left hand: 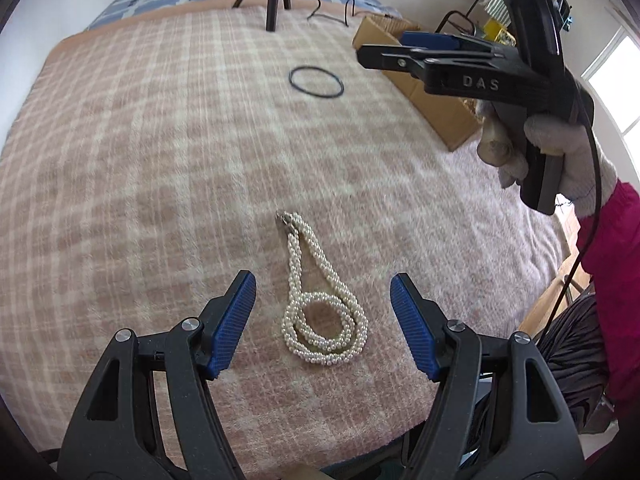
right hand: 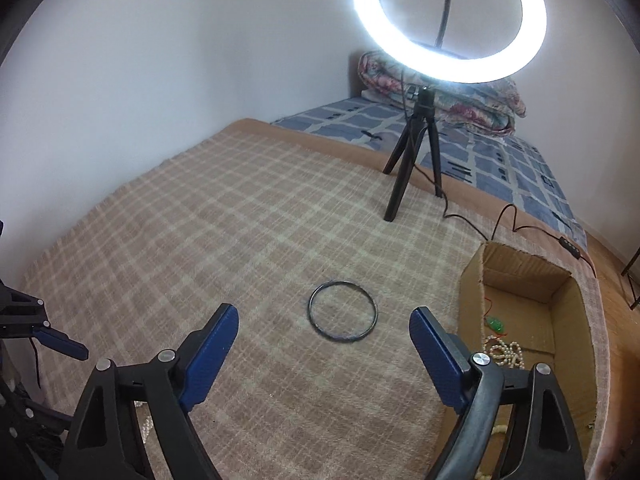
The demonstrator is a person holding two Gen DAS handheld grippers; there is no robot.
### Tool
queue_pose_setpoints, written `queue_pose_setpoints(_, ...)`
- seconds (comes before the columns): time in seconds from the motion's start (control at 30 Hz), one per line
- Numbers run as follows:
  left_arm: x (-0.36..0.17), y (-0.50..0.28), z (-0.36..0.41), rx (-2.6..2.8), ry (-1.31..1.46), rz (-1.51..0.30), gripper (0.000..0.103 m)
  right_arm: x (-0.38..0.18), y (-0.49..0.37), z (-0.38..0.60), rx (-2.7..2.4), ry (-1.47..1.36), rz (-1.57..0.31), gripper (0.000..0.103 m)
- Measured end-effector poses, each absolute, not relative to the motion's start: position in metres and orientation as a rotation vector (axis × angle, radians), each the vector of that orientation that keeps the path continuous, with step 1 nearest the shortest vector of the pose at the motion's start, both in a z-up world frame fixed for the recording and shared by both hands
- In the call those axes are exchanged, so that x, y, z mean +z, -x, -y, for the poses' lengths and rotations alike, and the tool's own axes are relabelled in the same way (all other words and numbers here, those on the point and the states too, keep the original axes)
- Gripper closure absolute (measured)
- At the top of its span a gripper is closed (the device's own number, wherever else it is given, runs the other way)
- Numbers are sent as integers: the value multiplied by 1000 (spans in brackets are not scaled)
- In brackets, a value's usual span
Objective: Organize jewelry
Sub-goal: 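Grasp the pearl necklace with the left tool while the right tool grasps the black ring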
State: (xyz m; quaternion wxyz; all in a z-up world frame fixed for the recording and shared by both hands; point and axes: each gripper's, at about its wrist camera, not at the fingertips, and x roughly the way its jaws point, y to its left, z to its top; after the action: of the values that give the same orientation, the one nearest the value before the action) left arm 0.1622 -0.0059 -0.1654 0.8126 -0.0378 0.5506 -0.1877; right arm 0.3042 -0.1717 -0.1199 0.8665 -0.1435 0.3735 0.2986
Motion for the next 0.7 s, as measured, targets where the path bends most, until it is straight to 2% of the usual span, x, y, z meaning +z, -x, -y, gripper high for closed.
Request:
queue_pose_setpoints(0.13, -177, -162, 12, -407, 74, -1201, 31, -140, -309, 160, 655, 334, -851, 24)
queue_pose_setpoints(0.3, -192, -165, 12, -391, 90, -1241, 31, -161, -315, 149, 670, 379, -898, 26)
queue_pose_setpoints(0.4, -199, -166, 15, -384, 69, -1251, 31, -168, -323, 146, 673, 365, -920, 36)
queue_pose_setpoints(0.5, -205, -167, 17, -383, 62, -1262, 31, -172, -330, 141, 674, 354, -928, 36)
queue_pose_setpoints(0.7, -215, -170, 22, -382, 46, -1272, 31, -187, -341, 128, 666, 379, -956, 45)
